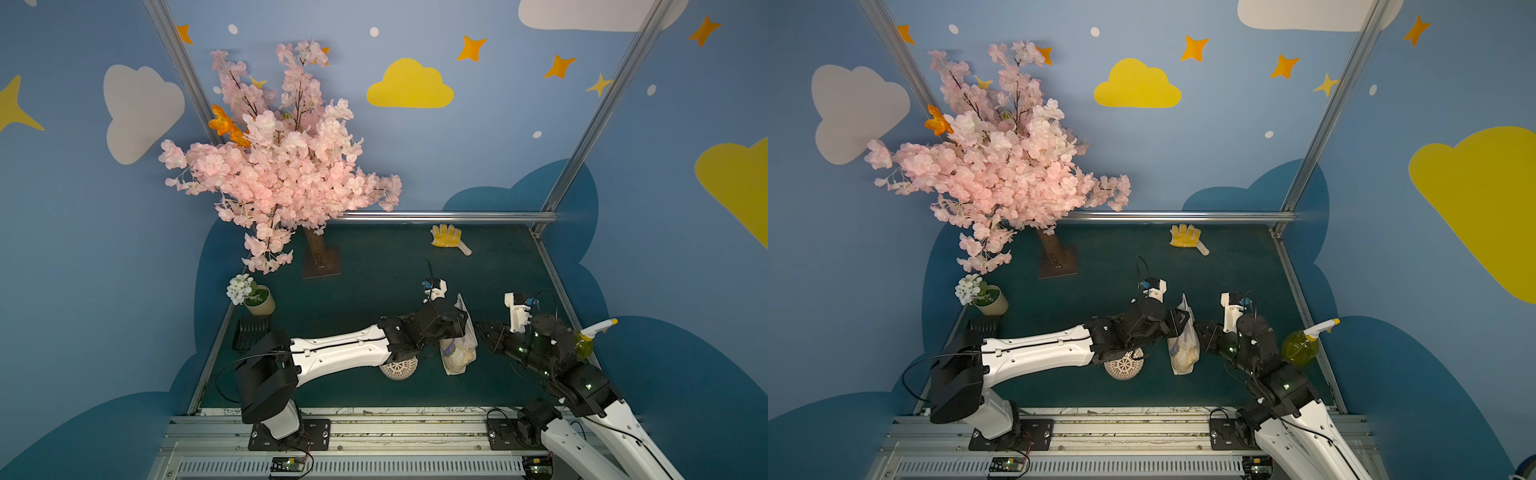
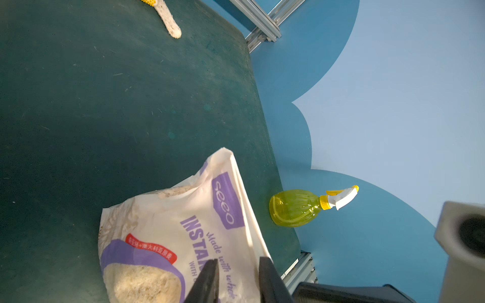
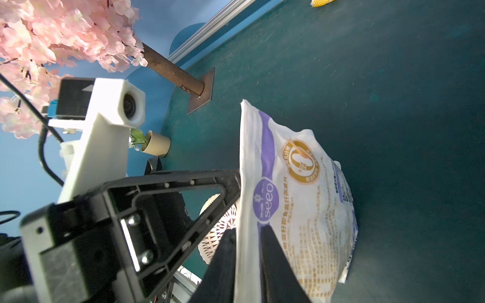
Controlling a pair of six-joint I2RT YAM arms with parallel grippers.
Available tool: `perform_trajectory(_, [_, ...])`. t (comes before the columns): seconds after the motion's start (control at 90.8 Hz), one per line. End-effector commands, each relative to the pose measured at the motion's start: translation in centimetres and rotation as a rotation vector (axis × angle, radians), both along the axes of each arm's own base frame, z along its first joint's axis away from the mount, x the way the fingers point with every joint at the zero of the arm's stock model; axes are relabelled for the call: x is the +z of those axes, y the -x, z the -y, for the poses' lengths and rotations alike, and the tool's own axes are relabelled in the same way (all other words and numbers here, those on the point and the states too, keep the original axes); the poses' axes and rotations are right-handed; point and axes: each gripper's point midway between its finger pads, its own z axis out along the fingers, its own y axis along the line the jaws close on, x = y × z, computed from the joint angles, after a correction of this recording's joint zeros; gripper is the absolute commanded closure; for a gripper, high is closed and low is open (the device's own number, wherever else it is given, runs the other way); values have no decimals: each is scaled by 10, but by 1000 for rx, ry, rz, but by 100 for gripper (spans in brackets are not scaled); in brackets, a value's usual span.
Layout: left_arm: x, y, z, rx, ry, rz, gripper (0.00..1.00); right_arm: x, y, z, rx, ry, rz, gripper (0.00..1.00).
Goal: Pour the oats into the breakfast bowl
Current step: Open the oats bag at the center of the board.
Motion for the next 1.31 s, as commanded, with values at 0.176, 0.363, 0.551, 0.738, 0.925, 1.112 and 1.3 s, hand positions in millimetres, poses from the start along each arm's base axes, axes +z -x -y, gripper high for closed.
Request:
perform_trajectory(0.176, [2, -2, 5, -15, -1, 6, 70, 6, 5, -9, 51, 0, 12, 78])
perform_trajectory(0.363, [2, -2, 6, -15, -1, 4, 70, 1, 2, -7, 39, 30, -2, 90])
perform_trajectory(0.551, [3, -2, 8, -18, 7, 5, 71, -4, -1, -6, 24, 44, -17, 100])
perform_trajectory(0.738, [2, -5, 12, -11, 16, -2, 75, 1, 1, -9, 41, 23, -7, 100])
perform_trajectory(0.925, [4, -5, 19, -27, 37, -14, 83, 1, 4, -10, 46, 21, -5, 100])
perform_trajectory(1.112, [3, -5, 16, -26, 51, -15, 97, 0, 2, 2, 0, 64, 20, 100])
perform_trajectory(1.3, [46, -8, -7, -87, -9, 54, 97, 9, -13, 40, -137, 293, 67, 100])
